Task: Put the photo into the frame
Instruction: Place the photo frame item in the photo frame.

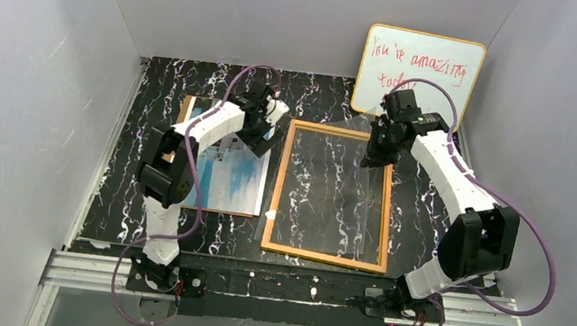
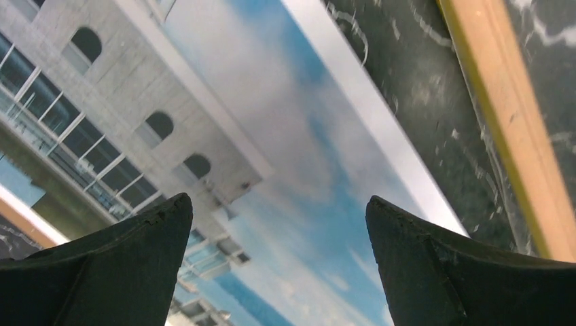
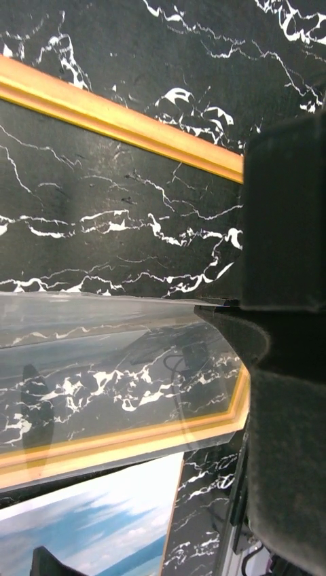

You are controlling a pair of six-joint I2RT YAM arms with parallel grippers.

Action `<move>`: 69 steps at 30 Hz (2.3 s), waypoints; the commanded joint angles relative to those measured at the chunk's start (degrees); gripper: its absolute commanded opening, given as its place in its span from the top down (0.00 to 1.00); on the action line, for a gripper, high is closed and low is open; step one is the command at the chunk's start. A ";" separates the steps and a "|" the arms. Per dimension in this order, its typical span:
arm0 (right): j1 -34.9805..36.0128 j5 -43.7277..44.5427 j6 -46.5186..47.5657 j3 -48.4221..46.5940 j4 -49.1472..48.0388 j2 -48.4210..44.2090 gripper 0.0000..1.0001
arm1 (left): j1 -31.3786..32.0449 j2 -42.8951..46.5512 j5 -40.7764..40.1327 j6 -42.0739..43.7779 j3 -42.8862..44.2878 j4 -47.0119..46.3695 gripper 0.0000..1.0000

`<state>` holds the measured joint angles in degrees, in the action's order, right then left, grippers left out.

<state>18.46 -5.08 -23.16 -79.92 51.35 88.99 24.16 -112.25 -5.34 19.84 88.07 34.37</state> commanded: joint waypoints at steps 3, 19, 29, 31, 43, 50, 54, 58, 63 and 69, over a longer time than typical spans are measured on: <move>-1.96 6.55 2.73 -1.34 1.68 0.27 0.99 | 2.84 -3.20 -3.78 -6.53 0.76 -8.41 0.02; -3.52 1.98 5.49 0.84 -0.80 1.27 0.99 | 5.28 -9.09 -11.94 -1.38 -1.86 -10.11 0.02; -3.52 -2.39 3.15 4.84 -2.86 1.88 0.99 | 5.28 -2.46 -13.61 0.11 -3.34 -10.15 0.02; -3.52 -1.81 2.51 5.64 -3.30 1.76 0.99 | 5.47 -1.82 -9.94 -1.85 -1.20 -7.57 0.02; -3.52 5.98 3.99 4.28 -1.08 -0.55 0.99 | 6.25 -5.36 10.53 -9.95 4.31 -1.30 0.02; -3.52 8.10 5.43 0.73 0.95 1.38 0.99 | 6.33 -6.61 10.72 -10.05 5.10 -1.27 0.02; -3.49 6.48 5.50 0.48 0.77 1.86 0.99 | 6.49 -7.72 11.80 -10.96 5.90 -1.25 0.03; -3.50 4.14 5.22 1.25 0.16 1.61 0.99 | 6.82 -8.74 12.79 -11.31 5.94 -1.30 0.07; -3.46 2.19 4.28 3.26 -1.15 1.19 0.99 | 6.95 -10.06 12.15 -10.71 5.48 -1.24 0.22; -3.49 1.09 2.90 6.17 -2.78 0.30 0.99 | 6.87 -9.93 10.33 -10.08 4.95 -1.45 0.45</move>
<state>14.96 -2.35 -19.40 -75.77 49.71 90.39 31.27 -121.67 6.87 8.88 92.97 31.53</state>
